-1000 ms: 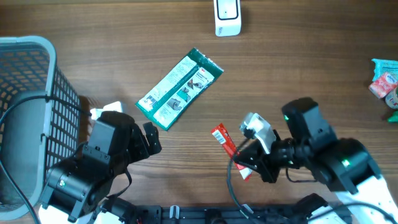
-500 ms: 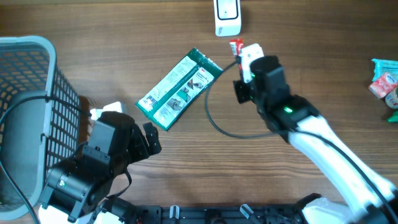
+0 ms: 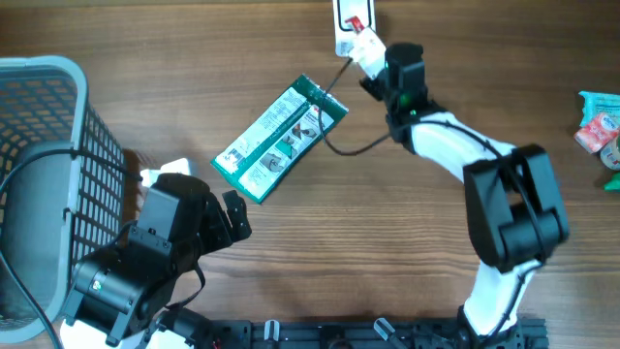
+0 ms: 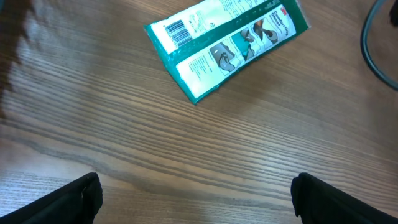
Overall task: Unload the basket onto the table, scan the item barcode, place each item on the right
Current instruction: 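Move red sachet to right table edge and release it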
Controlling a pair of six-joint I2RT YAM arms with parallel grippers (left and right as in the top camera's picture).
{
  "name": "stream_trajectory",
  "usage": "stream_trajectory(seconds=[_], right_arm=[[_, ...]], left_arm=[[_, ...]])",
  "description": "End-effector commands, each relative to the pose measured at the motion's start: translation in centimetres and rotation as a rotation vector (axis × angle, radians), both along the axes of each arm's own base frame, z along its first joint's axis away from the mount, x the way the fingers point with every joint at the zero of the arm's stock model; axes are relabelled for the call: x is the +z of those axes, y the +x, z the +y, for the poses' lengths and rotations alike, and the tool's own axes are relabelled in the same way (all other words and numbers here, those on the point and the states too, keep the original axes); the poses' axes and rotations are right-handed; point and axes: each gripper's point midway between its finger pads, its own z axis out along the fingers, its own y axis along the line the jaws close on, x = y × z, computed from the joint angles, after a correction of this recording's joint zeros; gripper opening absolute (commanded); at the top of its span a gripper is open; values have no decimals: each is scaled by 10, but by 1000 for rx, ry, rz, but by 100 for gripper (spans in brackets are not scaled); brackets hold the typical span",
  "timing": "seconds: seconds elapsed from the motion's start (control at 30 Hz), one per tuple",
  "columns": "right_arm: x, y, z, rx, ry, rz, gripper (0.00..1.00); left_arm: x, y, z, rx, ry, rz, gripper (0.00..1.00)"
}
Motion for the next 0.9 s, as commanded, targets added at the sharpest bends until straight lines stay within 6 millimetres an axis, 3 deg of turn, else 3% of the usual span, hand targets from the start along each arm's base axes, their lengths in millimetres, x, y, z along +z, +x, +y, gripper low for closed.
stream_trajectory(seconds=[0.0,0.13,0.23,0.3,0.4,0.57,0.63,0.73,0.8,0.83,0.87], right_arm=[[-2,41,-8,3,-133,-39,4],[-34,82,-18,-46,-238,-29,4],[-53,94,-26,-77,-336,-21,4],[-55,96,-27,-93,-323,-21,4],[-44,100,-41,-177,-297,-48,4],[10,108,-87,-397,-340,-112,4],[33,102,-128,-483,-362,-92,4],[51,79,-212,-668,-360,-12,4],[36,35,-322,-914,-302,121,4],[28,23,-341,-955,-292,163,4],[10,0,-376,-1028,-241,236,4]], left_arm=[[2,1,2,16,1,-11,100],[2,1,2,15,1,-11,100],[2,1,2,15,1,-11,100],[2,1,2,15,1,-11,100],[2,1,2,15,1,-11,100],[2,1,2,15,1,-11,100],[2,1,2,15,1,-11,100],[2,1,2,15,1,-11,100],[2,1,2,15,1,-11,100],[2,1,2,15,1,-11,100],[2,1,2,15,1,-11,100]])
